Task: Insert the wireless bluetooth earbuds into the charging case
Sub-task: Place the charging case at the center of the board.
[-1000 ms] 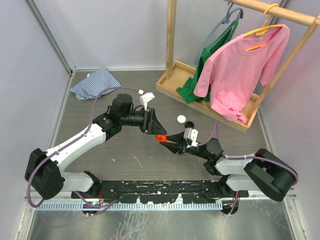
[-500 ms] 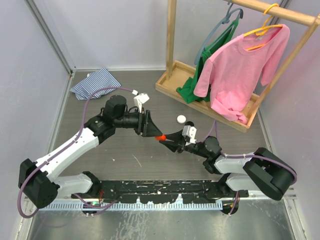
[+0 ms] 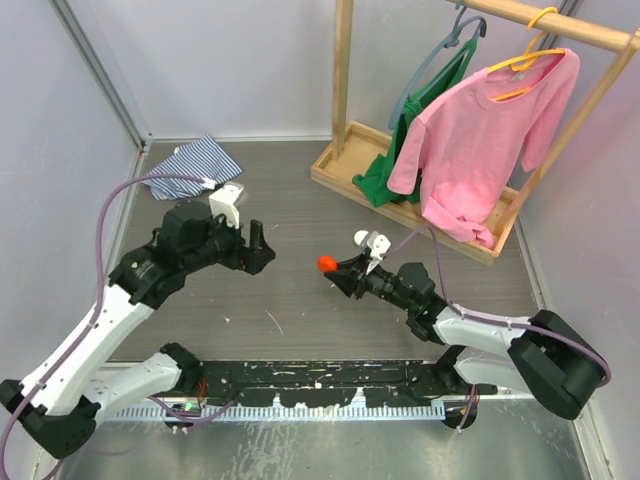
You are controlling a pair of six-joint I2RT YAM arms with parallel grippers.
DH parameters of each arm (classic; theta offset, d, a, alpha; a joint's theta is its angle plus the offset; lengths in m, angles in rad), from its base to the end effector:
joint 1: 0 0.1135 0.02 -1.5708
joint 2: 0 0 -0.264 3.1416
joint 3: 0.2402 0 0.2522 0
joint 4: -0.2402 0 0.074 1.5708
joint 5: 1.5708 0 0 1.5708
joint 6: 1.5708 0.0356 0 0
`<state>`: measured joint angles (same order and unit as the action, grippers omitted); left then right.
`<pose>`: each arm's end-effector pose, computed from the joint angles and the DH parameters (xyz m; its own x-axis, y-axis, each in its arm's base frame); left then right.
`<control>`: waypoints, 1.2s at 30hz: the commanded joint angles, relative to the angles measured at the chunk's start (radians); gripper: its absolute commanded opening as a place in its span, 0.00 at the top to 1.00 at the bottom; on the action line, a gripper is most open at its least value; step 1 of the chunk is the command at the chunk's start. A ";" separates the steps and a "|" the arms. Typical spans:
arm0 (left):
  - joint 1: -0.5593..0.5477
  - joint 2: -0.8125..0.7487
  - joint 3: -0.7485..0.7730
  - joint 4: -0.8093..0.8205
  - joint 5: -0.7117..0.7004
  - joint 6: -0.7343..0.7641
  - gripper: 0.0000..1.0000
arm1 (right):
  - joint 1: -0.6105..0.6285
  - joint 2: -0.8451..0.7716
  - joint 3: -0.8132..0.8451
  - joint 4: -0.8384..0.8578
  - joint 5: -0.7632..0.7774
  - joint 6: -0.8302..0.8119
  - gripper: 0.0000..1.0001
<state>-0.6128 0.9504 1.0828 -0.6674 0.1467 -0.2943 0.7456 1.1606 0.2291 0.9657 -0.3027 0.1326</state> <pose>0.1568 -0.1166 0.3644 -0.5940 0.0669 -0.8017 0.5220 0.7903 -0.3209 0.1522 0.1550 0.1985 -0.0897 0.0890 -0.9920 -0.8622 0.4917 0.1220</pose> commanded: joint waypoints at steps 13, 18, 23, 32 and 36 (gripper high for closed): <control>0.005 -0.294 -0.107 -0.035 -0.480 0.196 0.04 | -0.174 -0.133 0.124 -0.673 0.175 0.271 0.99; 0.006 -0.340 -0.140 -0.027 -0.548 0.181 0.02 | -0.291 -0.114 0.107 -0.716 0.182 0.317 0.99; 0.011 -0.379 -0.156 -0.020 -0.584 0.170 0.02 | -0.425 -0.115 0.072 -0.720 0.168 0.364 0.99; 0.044 -0.411 -0.167 -0.011 -0.591 0.151 0.02 | -0.561 -0.043 0.052 -0.665 0.108 0.451 0.97; 0.058 -0.422 -0.169 -0.009 -0.576 0.149 0.02 | -0.581 0.033 0.045 -0.607 0.094 0.484 0.95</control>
<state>-0.5697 0.5453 0.9119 -0.7437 -0.4232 -0.1318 0.1818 1.1419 0.2779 0.2550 -0.1745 0.5594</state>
